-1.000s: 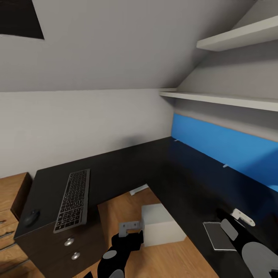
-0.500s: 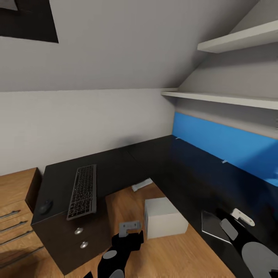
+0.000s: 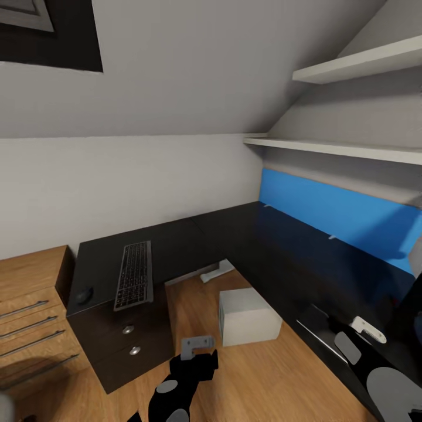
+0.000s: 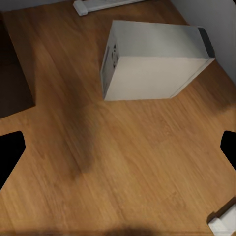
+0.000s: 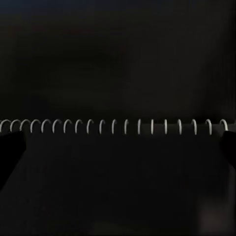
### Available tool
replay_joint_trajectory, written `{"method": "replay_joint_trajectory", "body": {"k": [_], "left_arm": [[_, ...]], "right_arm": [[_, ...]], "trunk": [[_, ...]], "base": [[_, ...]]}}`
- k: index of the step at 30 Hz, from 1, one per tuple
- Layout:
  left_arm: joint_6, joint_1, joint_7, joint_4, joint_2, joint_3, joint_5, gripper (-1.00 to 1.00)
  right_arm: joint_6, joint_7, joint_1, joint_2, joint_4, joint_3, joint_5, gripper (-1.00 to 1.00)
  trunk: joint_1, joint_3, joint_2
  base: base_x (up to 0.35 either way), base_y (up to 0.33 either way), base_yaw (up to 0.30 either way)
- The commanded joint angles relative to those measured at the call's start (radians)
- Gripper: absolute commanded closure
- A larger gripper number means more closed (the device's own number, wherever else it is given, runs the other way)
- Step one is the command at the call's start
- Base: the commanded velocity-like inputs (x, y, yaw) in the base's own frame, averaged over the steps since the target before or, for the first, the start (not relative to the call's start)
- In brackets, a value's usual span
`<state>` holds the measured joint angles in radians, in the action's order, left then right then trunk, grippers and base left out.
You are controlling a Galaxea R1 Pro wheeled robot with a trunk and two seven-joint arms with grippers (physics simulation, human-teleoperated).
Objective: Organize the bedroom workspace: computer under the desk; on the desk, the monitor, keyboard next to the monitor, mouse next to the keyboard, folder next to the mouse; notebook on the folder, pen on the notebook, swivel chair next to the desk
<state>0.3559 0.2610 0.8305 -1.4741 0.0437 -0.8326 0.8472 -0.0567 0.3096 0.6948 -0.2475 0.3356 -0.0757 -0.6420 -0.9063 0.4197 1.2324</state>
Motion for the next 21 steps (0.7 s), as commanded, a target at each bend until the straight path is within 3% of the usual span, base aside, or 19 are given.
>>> {"method": "replay_joint_trajectory", "body": {"k": [1, 21], "left_arm": [[0.003, 0.001, 0.007, -0.002, 0.001, -0.002, 0.004, -1.0], [0.003, 0.001, 0.007, -0.002, 0.0, -0.002, 0.004, -1.0]], "right_arm": [[-0.006, 0.003, 0.0, 0.0, -0.05, -0.004, -0.018, -1.0], [-0.013, 0.003, 0.0, 0.002, -0.049, -0.002, -0.013, -1.0]], "trunk": [[0.0, 0.001, 0.001], [0.0, 0.001, 0.001]], "base": [[-0.109, 0.0, 0.0], [-0.045, 0.0, 0.0]]}}
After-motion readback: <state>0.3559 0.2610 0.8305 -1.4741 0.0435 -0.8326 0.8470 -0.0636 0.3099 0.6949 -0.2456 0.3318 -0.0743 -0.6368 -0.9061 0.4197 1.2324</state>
